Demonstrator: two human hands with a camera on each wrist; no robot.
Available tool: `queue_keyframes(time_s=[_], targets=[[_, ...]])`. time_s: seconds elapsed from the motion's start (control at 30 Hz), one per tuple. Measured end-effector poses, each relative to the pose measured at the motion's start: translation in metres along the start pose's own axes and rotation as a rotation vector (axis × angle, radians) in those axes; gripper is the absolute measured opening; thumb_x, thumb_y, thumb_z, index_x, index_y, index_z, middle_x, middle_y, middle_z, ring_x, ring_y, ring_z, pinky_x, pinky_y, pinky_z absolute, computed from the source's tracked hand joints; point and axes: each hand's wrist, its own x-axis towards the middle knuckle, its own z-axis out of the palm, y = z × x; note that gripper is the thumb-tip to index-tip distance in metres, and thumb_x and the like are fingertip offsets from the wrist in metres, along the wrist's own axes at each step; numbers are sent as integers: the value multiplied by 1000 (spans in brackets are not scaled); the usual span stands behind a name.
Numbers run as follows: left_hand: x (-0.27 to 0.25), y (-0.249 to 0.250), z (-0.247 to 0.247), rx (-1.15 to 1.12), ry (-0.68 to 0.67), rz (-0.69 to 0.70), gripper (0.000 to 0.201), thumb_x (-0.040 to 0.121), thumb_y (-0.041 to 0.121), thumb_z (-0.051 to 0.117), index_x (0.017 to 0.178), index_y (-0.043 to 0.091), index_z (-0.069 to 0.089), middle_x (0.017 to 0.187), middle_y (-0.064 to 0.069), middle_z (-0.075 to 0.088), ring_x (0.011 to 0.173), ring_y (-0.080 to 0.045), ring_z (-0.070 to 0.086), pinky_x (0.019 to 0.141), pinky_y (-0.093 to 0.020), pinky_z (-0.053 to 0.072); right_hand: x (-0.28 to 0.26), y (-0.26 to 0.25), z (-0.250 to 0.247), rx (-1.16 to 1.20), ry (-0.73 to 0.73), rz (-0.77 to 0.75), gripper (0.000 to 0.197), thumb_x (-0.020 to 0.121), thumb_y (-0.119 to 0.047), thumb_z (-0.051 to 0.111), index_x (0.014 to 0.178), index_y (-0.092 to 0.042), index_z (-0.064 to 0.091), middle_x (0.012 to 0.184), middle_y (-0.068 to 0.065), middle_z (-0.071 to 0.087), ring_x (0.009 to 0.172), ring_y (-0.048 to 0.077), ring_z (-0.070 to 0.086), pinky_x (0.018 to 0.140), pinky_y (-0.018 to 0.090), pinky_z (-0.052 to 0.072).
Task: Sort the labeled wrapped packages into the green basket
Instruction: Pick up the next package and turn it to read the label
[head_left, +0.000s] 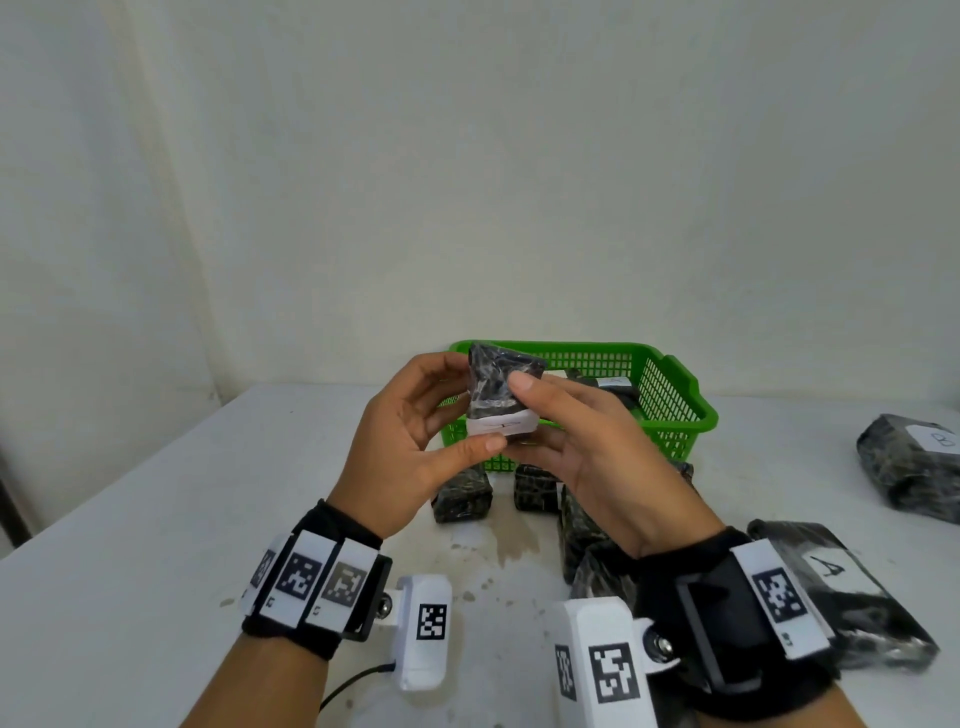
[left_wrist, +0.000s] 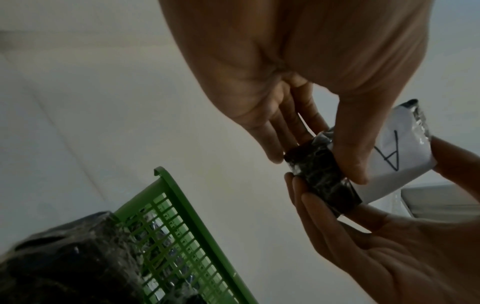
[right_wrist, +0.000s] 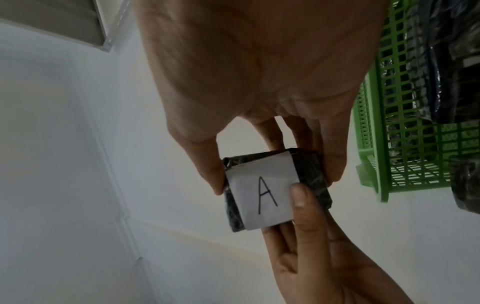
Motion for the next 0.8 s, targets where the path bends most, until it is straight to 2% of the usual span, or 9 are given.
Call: queue_keyframes(time_s=[0.07,0.17,0.23,0.3,0.37,0.43,0.53,0.63,0.8], targets=[[1,-1,-1,32,1,4,66,68,5,86,125,4,53,124,-12,64,121,-29,60,102,-56,47,-1,0,1,-3,-2,12,44,86,-36,78,110,0,74,107,18,69,102,28,67,110,52,51],[1,-2,-2,51,3,4,65,68,-2,85,125,3,54,122,-12,65,120,-28,61,102,-56,48,-3,-1,0,10,1,33,42,83,-36,72,109,-4,76,108,21,71,103,31,66,114,58,46],[0,-1,-2,65,2,12,64,67,-2,84,125,3,55,122,-11,66,119,-28,61,102,-55,48,-3,-2,0,10,6,38,46,82,-36,72,113,-2,76,114,22,75,107,33,69,112,54,48],[-1,-2,-2,99,-7,21,63,67,-2,86,123,4,58,121,-9,67,119,-28,61,102,-55,48,-3,-1,-1,7,8,40,47,80,-32,74,114,-1,76,110,17,78,104,29,73,107,48,53],[-1,-1,-1,125,-26,19,62,67,0,87,122,8,59,120,-8,68,118,-27,62,102,-53,48,-2,0,-2,-10,15,27,41,80,-25,76,114,-1,76,105,14,80,97,24,76,101,43,59],[-2,1,0,141,-44,15,64,67,2,88,124,10,59,121,-6,68,118,-26,63,102,-52,49,-2,1,-2,-35,32,10,34,85,-17,76,115,-3,76,105,14,80,95,23,77,98,44,61],[-4,5,3,181,-76,31,64,68,6,86,125,9,59,121,-4,67,118,-26,62,101,-45,51,-1,3,-4,-99,70,-1,28,89,-12,77,116,-8,78,108,10,81,102,24,77,101,49,58],[-5,7,3,233,-95,47,59,68,9,86,122,10,61,117,0,69,115,-22,64,99,-38,53,0,5,-5,-171,73,6,26,89,-16,79,114,-14,80,108,6,81,106,23,77,104,52,56],[-5,7,3,231,-60,68,57,67,10,86,119,10,62,115,-1,70,113,-24,65,100,-42,52,0,3,-4,-129,19,81,22,88,-22,78,107,-11,80,101,4,80,100,18,74,111,49,51]])
